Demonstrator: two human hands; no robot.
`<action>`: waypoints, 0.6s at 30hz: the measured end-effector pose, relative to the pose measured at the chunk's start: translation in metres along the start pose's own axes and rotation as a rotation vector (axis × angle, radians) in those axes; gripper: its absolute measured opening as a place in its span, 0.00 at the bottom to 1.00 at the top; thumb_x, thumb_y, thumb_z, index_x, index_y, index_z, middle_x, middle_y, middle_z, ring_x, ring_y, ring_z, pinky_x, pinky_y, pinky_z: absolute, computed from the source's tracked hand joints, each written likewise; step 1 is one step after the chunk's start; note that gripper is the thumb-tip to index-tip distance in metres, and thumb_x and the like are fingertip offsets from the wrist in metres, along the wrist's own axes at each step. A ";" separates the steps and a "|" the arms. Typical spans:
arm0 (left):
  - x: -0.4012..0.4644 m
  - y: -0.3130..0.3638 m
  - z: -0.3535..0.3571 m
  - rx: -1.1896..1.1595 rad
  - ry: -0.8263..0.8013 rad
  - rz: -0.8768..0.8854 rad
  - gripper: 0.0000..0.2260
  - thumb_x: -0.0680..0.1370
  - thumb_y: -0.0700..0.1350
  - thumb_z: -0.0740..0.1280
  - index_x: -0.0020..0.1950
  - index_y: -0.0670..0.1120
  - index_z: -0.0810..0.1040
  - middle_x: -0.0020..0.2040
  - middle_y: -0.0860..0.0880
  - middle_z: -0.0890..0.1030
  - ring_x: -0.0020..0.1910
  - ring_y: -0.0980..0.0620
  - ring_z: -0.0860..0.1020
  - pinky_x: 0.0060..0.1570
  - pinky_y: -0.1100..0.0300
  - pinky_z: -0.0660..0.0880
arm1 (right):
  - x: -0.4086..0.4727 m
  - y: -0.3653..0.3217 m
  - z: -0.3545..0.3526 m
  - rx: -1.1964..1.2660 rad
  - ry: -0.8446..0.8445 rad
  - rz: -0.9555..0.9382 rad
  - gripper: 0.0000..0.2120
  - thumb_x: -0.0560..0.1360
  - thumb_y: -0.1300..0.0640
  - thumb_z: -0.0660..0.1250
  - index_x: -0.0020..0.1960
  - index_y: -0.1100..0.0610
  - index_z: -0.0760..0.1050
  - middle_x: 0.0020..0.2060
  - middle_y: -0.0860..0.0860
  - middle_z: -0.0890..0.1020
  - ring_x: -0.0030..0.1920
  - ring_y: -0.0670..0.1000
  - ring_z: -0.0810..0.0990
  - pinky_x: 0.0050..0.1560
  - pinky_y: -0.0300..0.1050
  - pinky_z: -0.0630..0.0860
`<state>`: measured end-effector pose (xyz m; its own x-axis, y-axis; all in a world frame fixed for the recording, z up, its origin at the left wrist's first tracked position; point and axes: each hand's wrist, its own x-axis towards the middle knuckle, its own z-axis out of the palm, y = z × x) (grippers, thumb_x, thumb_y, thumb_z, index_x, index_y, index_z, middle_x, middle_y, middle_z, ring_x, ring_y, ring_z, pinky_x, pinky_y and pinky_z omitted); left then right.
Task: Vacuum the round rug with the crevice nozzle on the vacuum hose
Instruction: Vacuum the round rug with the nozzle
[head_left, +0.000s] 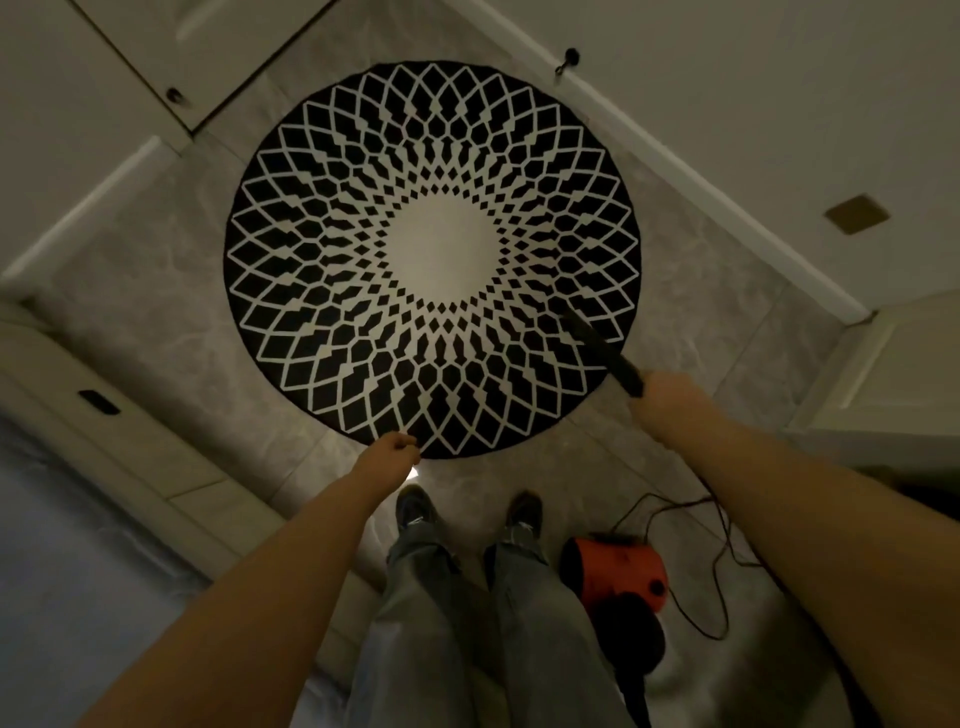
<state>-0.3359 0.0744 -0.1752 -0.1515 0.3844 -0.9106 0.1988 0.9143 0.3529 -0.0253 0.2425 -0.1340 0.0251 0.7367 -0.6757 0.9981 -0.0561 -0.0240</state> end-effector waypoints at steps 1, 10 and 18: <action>-0.001 0.001 0.002 0.015 -0.012 0.001 0.17 0.79 0.43 0.61 0.69 0.45 0.70 0.66 0.42 0.74 0.63 0.43 0.74 0.64 0.49 0.70 | 0.000 0.009 -0.001 -0.009 -0.010 0.041 0.15 0.80 0.56 0.59 0.63 0.62 0.73 0.48 0.60 0.78 0.43 0.56 0.76 0.48 0.49 0.75; -0.006 0.025 0.029 0.154 -0.011 0.062 0.19 0.78 0.38 0.62 0.70 0.43 0.70 0.68 0.40 0.72 0.64 0.42 0.73 0.65 0.51 0.71 | -0.091 -0.028 0.056 -0.039 -0.180 -0.203 0.19 0.79 0.56 0.58 0.70 0.54 0.66 0.54 0.58 0.79 0.49 0.56 0.79 0.46 0.46 0.76; -0.004 0.022 0.050 0.136 0.070 -0.003 0.16 0.79 0.39 0.61 0.67 0.42 0.72 0.63 0.39 0.75 0.60 0.41 0.75 0.63 0.48 0.72 | -0.099 -0.033 0.053 -0.174 -0.294 -0.345 0.17 0.78 0.51 0.60 0.66 0.50 0.70 0.51 0.54 0.79 0.49 0.54 0.79 0.47 0.48 0.77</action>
<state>-0.2824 0.0868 -0.1744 -0.2184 0.3944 -0.8926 0.3270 0.8914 0.3139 -0.0637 0.1356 -0.1056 -0.3009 0.4690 -0.8304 0.9405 0.2901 -0.1770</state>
